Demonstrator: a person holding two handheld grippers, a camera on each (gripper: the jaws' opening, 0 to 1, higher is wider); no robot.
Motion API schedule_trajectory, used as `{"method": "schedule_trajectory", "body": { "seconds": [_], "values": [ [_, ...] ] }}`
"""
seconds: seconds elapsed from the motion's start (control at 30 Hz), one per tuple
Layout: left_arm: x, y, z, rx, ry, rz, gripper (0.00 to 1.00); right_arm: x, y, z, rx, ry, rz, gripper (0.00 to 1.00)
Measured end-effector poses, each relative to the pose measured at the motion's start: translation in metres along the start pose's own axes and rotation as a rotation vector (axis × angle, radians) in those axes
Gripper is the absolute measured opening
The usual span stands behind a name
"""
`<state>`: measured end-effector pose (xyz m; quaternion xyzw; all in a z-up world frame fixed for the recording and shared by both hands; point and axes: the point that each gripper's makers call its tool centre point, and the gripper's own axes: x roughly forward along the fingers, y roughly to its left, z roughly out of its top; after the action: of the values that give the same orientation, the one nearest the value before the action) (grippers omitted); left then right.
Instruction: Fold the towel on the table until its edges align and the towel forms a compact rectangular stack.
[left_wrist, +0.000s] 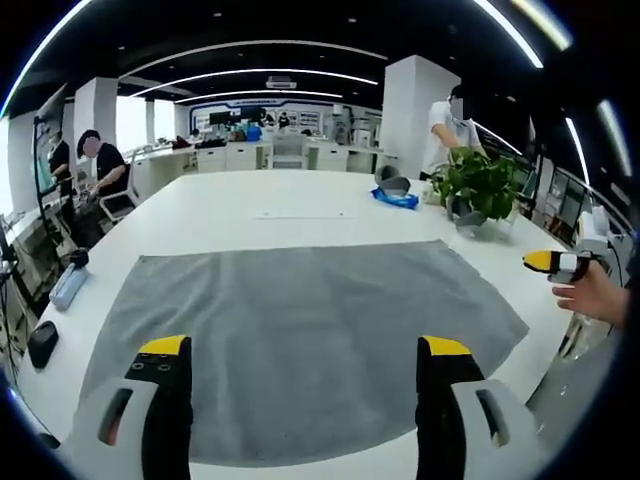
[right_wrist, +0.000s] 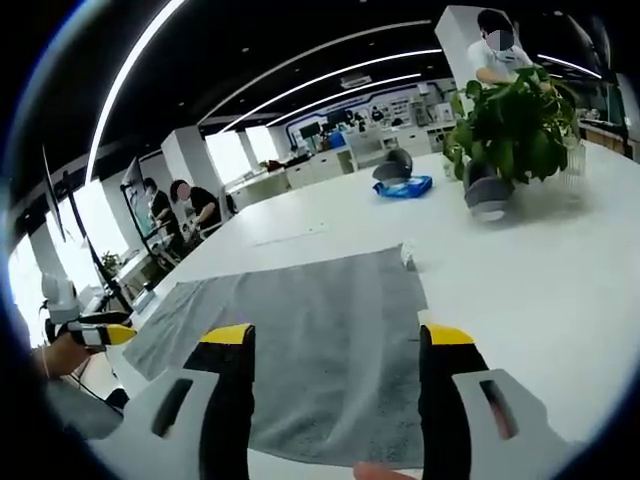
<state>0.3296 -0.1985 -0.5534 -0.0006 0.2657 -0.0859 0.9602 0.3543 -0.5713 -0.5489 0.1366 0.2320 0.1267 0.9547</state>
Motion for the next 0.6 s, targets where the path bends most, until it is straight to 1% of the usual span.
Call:
{"method": "schedule_trajectory", "body": {
  "seconds": [0.37, 0.47, 0.6],
  "values": [
    [-0.0007, -0.0005, -0.0006, 0.004, 0.005, -0.001, 0.94, -0.0003, -0.0016, -0.0018, 0.004, 0.008, -0.008, 0.66],
    [-0.0013, -0.0010, 0.0004, 0.004, 0.003, -0.002, 0.93, -0.0008, -0.0029, -0.0047, 0.013, 0.018, -0.014, 0.66],
    [-0.0023, -0.0023, 0.0005, 0.000, 0.007, -0.011, 0.84, 0.0000, -0.0061, -0.0085, 0.017, 0.031, -0.026, 0.64]
  ]
}}
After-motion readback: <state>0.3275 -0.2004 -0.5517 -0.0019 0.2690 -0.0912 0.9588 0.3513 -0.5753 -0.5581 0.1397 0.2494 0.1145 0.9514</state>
